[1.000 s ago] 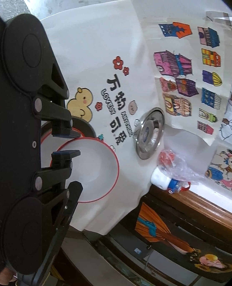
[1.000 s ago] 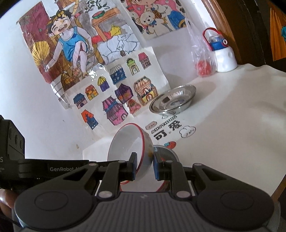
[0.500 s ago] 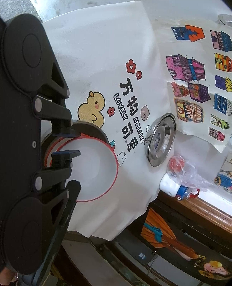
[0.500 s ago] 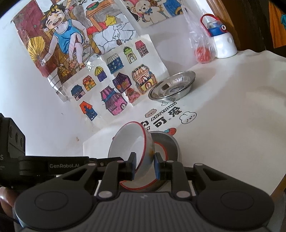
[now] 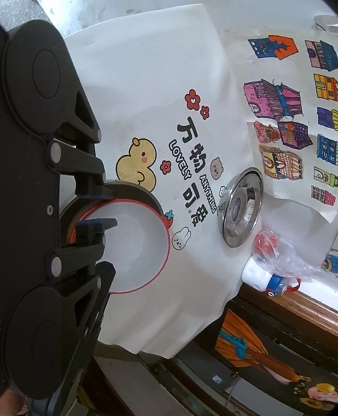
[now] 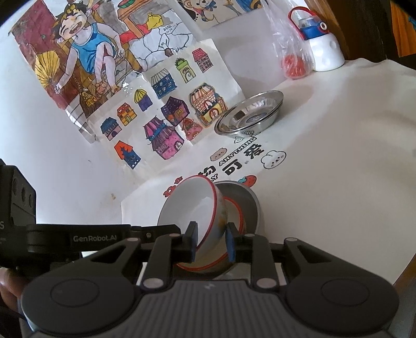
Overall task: Organize plates and bowls
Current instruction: 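Lower the second white bowl into the first and open both grippers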
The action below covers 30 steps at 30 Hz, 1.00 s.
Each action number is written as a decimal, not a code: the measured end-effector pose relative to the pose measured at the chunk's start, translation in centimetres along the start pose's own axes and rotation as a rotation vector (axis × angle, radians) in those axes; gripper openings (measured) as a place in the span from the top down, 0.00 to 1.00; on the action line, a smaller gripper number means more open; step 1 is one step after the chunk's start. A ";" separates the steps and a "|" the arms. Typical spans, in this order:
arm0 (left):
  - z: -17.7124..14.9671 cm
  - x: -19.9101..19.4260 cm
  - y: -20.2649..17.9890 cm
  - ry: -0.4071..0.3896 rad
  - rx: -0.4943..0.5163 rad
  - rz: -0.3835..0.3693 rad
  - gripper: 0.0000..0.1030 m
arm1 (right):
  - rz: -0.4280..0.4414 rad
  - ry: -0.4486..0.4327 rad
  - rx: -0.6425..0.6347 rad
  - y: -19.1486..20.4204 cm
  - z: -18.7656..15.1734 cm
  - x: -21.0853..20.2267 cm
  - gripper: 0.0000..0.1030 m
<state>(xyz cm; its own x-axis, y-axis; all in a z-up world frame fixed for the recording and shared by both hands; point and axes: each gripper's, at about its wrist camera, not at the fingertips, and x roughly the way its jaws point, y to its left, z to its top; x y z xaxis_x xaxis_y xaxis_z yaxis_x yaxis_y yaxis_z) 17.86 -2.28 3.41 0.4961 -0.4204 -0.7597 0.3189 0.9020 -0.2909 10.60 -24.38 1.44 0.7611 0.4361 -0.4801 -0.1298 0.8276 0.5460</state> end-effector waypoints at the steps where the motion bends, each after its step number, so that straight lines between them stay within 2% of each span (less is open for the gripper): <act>1: 0.1 0.0 -0.1 0.003 0.004 0.003 0.86 | 0.003 -0.001 0.002 0.0 0.0 0.0 0.71; 14: 0.5 0.4 -0.4 0.021 0.014 0.025 0.86 | -0.003 -0.002 -0.007 0.1 0.0 -0.1 0.68; 18: 0.5 0.4 -0.5 0.024 0.016 0.028 0.86 | -0.026 -0.007 -0.011 0.1 0.0 -0.3 0.61; 30: 0.4 0.7 -0.4 0.033 0.008 0.025 0.84 | -0.015 -0.023 0.002 -0.3 -0.1 -0.6 0.61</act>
<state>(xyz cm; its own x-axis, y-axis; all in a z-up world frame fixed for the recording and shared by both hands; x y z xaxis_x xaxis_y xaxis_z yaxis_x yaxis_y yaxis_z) 18.39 -2.91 3.23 0.4771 -0.3940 -0.7856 0.3132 0.9114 -0.2669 10.12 -24.89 1.48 0.7777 0.4151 -0.4721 -0.1168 0.8333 0.5403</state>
